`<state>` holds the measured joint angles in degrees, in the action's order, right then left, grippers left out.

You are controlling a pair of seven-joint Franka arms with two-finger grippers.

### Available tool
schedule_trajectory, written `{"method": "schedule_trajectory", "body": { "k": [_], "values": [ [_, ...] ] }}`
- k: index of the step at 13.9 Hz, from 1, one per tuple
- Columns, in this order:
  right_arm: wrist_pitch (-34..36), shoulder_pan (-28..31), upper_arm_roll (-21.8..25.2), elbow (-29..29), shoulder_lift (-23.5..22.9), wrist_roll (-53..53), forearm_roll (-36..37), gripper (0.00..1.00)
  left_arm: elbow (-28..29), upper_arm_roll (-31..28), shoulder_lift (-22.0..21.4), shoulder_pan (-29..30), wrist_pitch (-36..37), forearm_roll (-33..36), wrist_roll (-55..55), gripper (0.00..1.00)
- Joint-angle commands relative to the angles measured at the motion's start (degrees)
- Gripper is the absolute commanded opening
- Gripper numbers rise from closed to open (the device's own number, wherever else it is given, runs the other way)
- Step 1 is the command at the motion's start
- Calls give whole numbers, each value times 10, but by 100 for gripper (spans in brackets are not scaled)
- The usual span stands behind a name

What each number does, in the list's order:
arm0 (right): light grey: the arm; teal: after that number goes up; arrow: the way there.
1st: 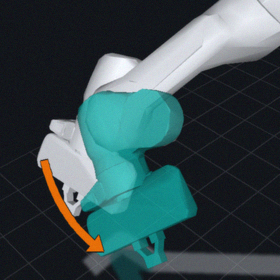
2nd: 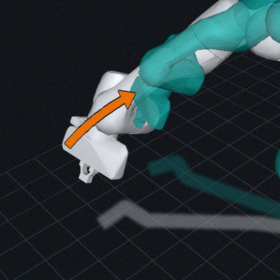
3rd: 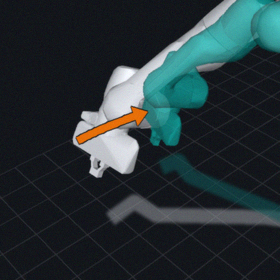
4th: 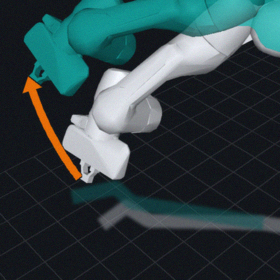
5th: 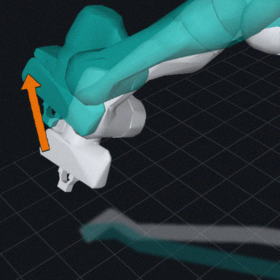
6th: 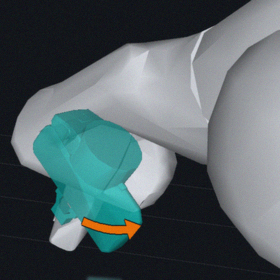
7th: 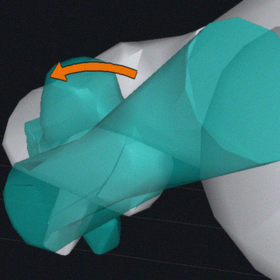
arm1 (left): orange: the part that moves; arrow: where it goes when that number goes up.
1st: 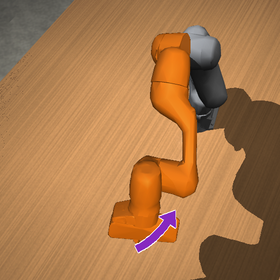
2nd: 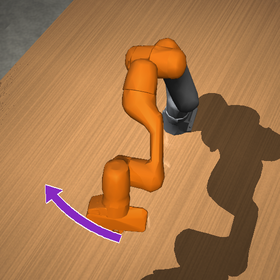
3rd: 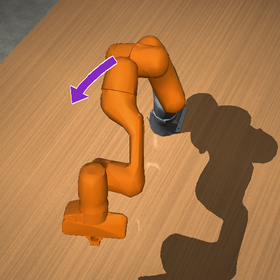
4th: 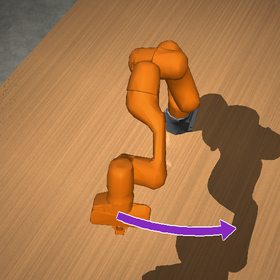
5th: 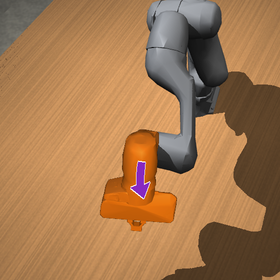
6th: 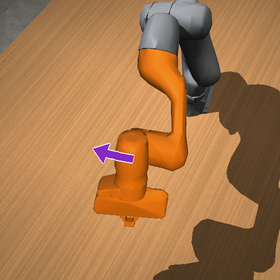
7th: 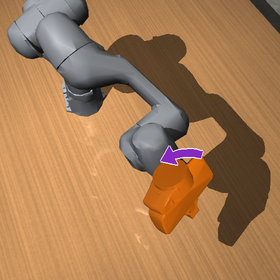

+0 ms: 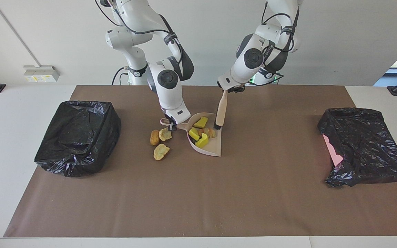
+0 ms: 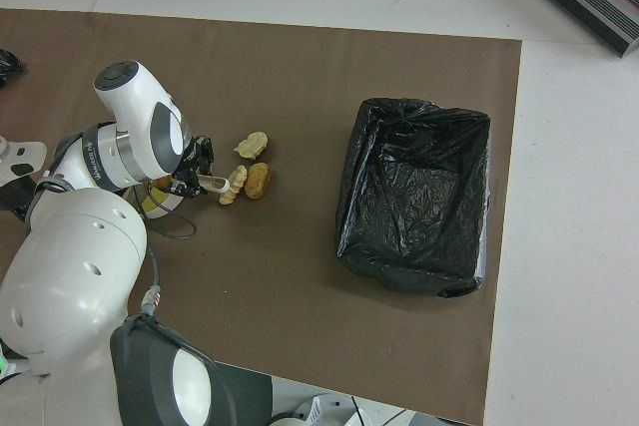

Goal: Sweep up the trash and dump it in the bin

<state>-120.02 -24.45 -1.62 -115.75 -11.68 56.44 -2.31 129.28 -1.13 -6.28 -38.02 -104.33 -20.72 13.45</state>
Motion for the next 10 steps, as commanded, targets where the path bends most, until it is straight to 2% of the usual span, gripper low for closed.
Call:
{"method": "schedule_trajectory", "body": {
  "k": [1, 4, 6, 10],
  "values": [
    [-12, 4, -4, -20, 11, -2, 8, 0, 11, 10, -22, -6, 18, -6, 82, 0],
    [-8, 15, -4, -11, 11, -2, 8, 0, 23, 24, -39, -29, 21, 3, 160, 0],
    [2, 33, -4, 3, 26, 7, 8, 0, 25, 40, -45, -48, 7, 24, 263, 0],
    [41, 108, -1, 23, 68, 71, 6, 0, 72, 69, -78, -81, -83, 24, 354, 0]
  ]
}}
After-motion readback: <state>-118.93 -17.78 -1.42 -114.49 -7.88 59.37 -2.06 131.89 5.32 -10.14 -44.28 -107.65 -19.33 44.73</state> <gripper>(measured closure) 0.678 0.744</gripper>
